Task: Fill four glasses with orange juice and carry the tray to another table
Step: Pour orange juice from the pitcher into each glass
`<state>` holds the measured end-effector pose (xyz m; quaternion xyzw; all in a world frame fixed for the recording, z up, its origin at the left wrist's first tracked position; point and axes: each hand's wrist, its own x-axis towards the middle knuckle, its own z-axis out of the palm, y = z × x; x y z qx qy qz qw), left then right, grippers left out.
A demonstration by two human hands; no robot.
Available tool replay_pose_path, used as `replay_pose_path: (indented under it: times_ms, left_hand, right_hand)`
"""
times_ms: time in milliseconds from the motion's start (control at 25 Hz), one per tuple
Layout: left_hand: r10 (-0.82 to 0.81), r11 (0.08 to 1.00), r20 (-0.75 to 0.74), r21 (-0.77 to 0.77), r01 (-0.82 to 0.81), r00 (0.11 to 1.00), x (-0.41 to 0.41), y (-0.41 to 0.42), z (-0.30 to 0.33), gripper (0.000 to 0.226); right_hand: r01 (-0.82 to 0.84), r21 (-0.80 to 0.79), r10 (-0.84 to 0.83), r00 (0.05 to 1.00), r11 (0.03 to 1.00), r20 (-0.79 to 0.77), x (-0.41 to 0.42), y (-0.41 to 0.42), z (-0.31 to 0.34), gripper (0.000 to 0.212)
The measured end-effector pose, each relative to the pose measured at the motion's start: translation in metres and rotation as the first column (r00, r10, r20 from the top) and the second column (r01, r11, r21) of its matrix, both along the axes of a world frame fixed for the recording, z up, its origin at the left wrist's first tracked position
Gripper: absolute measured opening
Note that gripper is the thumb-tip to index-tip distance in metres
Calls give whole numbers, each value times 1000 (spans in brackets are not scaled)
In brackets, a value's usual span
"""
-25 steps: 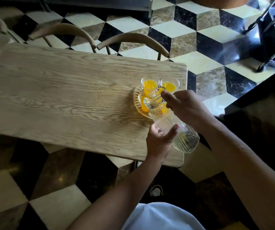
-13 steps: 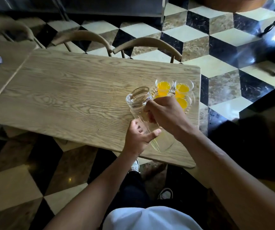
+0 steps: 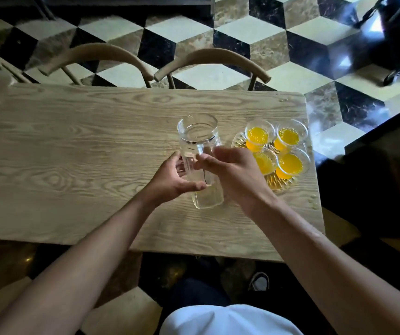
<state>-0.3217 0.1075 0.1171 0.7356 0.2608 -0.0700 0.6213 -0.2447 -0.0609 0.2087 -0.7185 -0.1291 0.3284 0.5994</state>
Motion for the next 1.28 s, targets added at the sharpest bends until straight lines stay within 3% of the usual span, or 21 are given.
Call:
replay_pose_path:
  times_ms: [160,320,440,760,1280]
  left_hand:
    - [-182,980,31,88,179,983,48,53,-8,79]
    - [-303,943,76,165,287,950,89,75,-21,80]
    - [-368,910,94,240,338,925,107,85,-32,80]
    - [-478,843,102,334,422,872,121,102,-50,87]
    - [-481,830,106,377,412,870,119,108,-51,91]
  right_hand:
    - [64,-7,-63,996,998,66,11,26,-21,44]
    - [141,24,-143,986,990,91,19,41,-37,12]
    - [181,-2,-179,975,983,128,22,47,-46,12]
    - [238,-43,-226,955,970,192,11,55,-68,21]
    - [229,-100,-211,963,968,165,18,59,-57,22]
